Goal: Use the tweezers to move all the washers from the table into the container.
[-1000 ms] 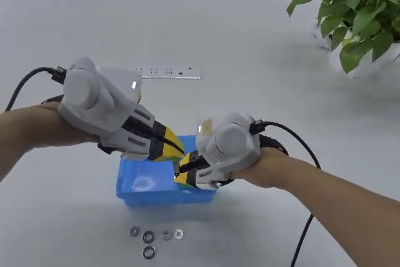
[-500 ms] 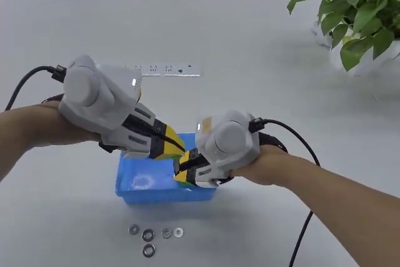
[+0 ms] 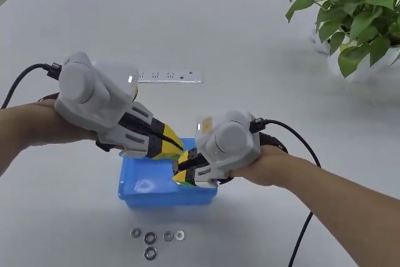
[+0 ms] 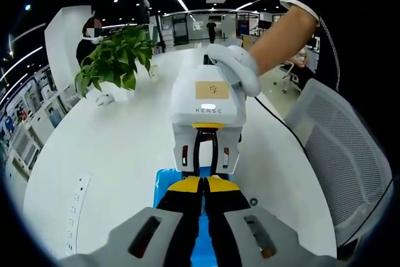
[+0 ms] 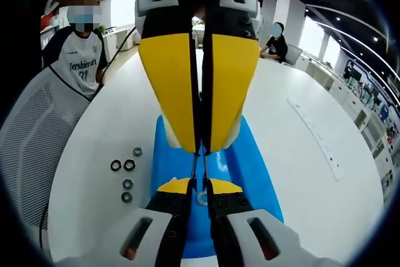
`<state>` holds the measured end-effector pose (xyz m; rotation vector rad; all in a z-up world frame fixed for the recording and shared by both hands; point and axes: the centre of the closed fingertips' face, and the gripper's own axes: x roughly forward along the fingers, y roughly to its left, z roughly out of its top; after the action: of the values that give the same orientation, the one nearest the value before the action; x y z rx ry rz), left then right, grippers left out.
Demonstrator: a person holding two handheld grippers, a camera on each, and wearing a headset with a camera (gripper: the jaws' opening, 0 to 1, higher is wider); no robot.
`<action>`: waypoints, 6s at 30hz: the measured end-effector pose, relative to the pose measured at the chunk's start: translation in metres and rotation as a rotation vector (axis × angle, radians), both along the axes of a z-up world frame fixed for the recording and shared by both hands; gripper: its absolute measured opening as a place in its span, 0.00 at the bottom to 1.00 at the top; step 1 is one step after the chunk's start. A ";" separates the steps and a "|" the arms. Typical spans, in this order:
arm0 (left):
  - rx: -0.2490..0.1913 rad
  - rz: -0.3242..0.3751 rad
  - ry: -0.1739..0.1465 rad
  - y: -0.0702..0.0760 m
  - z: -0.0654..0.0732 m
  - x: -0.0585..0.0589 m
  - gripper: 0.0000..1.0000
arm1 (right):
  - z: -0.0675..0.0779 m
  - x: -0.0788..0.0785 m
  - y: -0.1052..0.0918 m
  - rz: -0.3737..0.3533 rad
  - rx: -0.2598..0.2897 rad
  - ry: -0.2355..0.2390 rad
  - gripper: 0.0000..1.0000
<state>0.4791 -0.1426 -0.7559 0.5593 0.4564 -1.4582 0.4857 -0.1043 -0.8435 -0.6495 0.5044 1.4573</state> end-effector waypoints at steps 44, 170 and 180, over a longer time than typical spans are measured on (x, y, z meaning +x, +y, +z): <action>-0.004 -0.014 -0.016 -0.004 0.026 -0.053 0.05 | 0.028 -0.051 -0.009 -0.020 0.046 -0.058 0.13; 0.001 -0.042 0.093 -0.012 -0.020 -0.092 0.05 | -0.024 -0.097 -0.015 -0.008 -0.014 0.015 0.11; -0.008 -0.032 0.090 -0.009 -0.007 -0.091 0.05 | -0.011 -0.096 -0.014 -0.005 -0.006 0.008 0.11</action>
<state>0.3877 -0.1517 -0.7626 0.4979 0.5140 -1.5196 0.3899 -0.1181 -0.8547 -0.6470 0.5163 1.4543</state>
